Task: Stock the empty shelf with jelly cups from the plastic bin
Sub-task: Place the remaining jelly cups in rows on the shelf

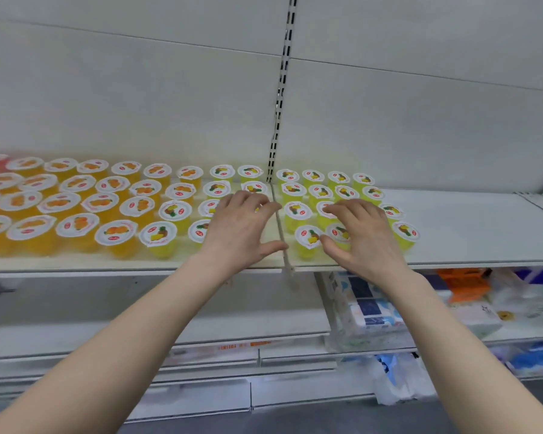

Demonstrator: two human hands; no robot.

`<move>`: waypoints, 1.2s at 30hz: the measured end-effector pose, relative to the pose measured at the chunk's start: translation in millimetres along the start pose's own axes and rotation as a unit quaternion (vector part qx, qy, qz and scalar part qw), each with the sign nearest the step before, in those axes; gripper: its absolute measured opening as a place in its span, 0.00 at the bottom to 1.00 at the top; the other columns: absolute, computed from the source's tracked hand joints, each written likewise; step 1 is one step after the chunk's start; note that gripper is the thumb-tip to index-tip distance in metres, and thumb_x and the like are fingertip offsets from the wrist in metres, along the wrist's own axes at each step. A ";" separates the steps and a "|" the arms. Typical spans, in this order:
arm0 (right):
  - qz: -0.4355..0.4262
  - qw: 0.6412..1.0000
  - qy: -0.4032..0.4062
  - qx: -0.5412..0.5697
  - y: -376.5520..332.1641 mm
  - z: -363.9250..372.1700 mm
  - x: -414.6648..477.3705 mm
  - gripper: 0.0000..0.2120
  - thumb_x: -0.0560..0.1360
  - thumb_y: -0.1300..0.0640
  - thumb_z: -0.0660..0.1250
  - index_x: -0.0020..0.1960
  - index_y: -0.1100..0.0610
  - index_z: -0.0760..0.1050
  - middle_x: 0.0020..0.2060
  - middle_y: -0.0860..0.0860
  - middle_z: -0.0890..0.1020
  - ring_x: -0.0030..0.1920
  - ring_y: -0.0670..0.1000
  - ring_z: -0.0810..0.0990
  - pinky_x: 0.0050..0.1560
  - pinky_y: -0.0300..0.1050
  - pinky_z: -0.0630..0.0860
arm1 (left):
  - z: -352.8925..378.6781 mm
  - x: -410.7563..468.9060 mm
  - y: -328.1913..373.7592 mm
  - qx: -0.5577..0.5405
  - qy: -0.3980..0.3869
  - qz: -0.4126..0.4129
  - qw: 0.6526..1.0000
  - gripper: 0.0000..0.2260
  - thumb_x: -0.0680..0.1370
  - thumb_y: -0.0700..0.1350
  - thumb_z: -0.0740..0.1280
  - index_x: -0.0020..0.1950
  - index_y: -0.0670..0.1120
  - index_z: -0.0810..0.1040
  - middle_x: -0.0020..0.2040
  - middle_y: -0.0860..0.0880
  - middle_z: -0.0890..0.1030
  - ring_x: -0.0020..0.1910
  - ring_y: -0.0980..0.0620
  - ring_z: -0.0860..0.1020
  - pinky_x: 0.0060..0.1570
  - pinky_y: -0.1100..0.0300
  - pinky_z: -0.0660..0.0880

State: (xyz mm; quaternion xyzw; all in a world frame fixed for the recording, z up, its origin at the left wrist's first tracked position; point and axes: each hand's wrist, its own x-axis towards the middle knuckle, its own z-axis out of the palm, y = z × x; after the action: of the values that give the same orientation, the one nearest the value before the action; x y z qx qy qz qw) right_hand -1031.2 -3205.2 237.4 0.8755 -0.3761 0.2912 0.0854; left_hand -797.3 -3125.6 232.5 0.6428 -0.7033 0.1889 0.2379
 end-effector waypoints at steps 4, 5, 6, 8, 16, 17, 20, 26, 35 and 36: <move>-0.034 0.999 0.020 0.021 -42.0 14.5 14.0 0.22 0.71 0.41 0.64 0.59 0.53 0.78 0.55 0.50 0.80 0.60 0.56 0.75 0.60 0.53 0.68 | -15.8 -26.3 -35.2 0.015 -0.009 -0.061 0.998 0.31 0.66 0.66 0.72 0.62 0.50 0.77 0.58 0.47 0.78 0.58 0.42 0.75 0.57 0.47 0.71; -0.044 0.999 0.016 0.024 -53.0 21.0 15.4 0.23 0.71 0.41 0.64 0.59 0.53 0.78 0.54 0.50 0.81 0.59 0.57 0.76 0.60 0.53 0.68 | -18.9 -33.5 -41.9 0.022 -0.013 -0.075 0.997 0.31 0.66 0.66 0.72 0.63 0.50 0.77 0.58 0.47 0.78 0.58 0.42 0.74 0.56 0.47 0.71; -0.051 0.998 0.008 0.028 -63.1 27.8 16.1 0.23 0.71 0.40 0.65 0.59 0.53 0.78 0.54 0.50 0.80 0.59 0.57 0.76 0.60 0.53 0.68 | -21.5 -40.1 -47.4 0.029 -0.017 -0.086 0.996 0.31 0.66 0.66 0.72 0.63 0.50 0.76 0.58 0.47 0.78 0.58 0.42 0.74 0.56 0.47 0.71; -0.058 0.998 -0.009 0.035 -81.0 39.4 16.7 0.24 0.71 0.38 0.64 0.60 0.53 0.77 0.54 0.50 0.80 0.59 0.57 0.76 0.61 0.55 0.70 | -25.1 -51.7 -55.9 0.042 -0.026 -0.102 0.994 0.31 0.66 0.64 0.73 0.63 0.49 0.76 0.57 0.46 0.78 0.57 0.41 0.75 0.55 0.46 0.72; -0.032 0.999 -0.029 0.019 -112.8 66.5 26.2 0.17 0.69 0.46 0.73 0.53 0.54 0.78 0.48 0.51 0.82 0.54 0.59 0.77 0.56 0.55 0.70 | -25.3 -68.4 -71.7 0.019 -0.060 -0.116 0.991 0.21 0.69 0.54 0.75 0.60 0.49 0.78 0.54 0.46 0.78 0.52 0.42 0.76 0.51 0.50 0.74; -0.028 0.999 -0.024 0.019 -113.1 67.0 26.2 0.16 0.69 0.47 0.73 0.52 0.54 0.78 0.48 0.51 0.82 0.53 0.59 0.77 0.55 0.55 0.71 | -24.1 -68.8 -71.6 0.003 -0.060 -0.121 0.991 0.21 0.70 0.53 0.74 0.60 0.48 0.78 0.54 0.46 0.77 0.52 0.42 0.76 0.50 0.50 0.74; -0.025 0.999 -0.020 0.010 -111.6 66.3 25.4 0.15 0.68 0.47 0.73 0.51 0.54 0.78 0.46 0.51 0.82 0.52 0.59 0.77 0.53 0.54 0.72 | -20.1 -71.0 -70.0 -0.034 -0.040 -0.130 0.990 0.20 0.71 0.50 0.75 0.60 0.46 0.78 0.53 0.45 0.77 0.51 0.43 0.76 0.47 0.53 0.73; -0.019 1.000 -0.021 0.004 -109.7 64.2 22.2 0.15 0.69 0.45 0.69 0.50 0.53 0.78 0.46 0.51 0.81 0.51 0.59 0.77 0.51 0.53 0.71 | -12.1 -70.6 -68.5 -0.012 -0.004 -0.100 0.995 0.18 0.70 0.55 0.74 0.56 0.47 0.80 0.49 0.46 0.79 0.51 0.43 0.77 0.63 0.46 0.70; 0.024 0.998 0.006 0.066 -103.9 53.9 35.4 0.21 0.73 0.37 0.62 0.52 0.51 0.80 0.51 0.48 0.82 0.57 0.54 0.75 0.58 0.53 0.69 | -28.2 -57.4 -73.7 0.022 0.028 -0.078 0.996 0.24 0.74 0.66 0.61 0.55 0.49 0.81 0.50 0.48 0.81 0.54 0.43 0.76 0.65 0.45 0.68; 0.038 0.997 0.009 0.072 -100.2 50.8 43.4 0.19 0.74 0.39 0.62 0.53 0.52 0.80 0.52 0.49 0.82 0.57 0.55 0.75 0.58 0.53 0.69 | -32.6 -51.4 -76.0 0.020 0.027 -0.087 0.996 0.23 0.75 0.65 0.60 0.56 0.49 0.81 0.51 0.48 0.82 0.54 0.43 0.76 0.63 0.46 0.70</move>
State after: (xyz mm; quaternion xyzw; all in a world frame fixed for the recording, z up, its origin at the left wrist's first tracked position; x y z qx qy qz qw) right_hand -913.8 -3179.9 227.8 0.8616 -0.3867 0.3285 0.0148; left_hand -715.7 -3072.9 226.4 0.7009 -0.6339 0.1988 0.2597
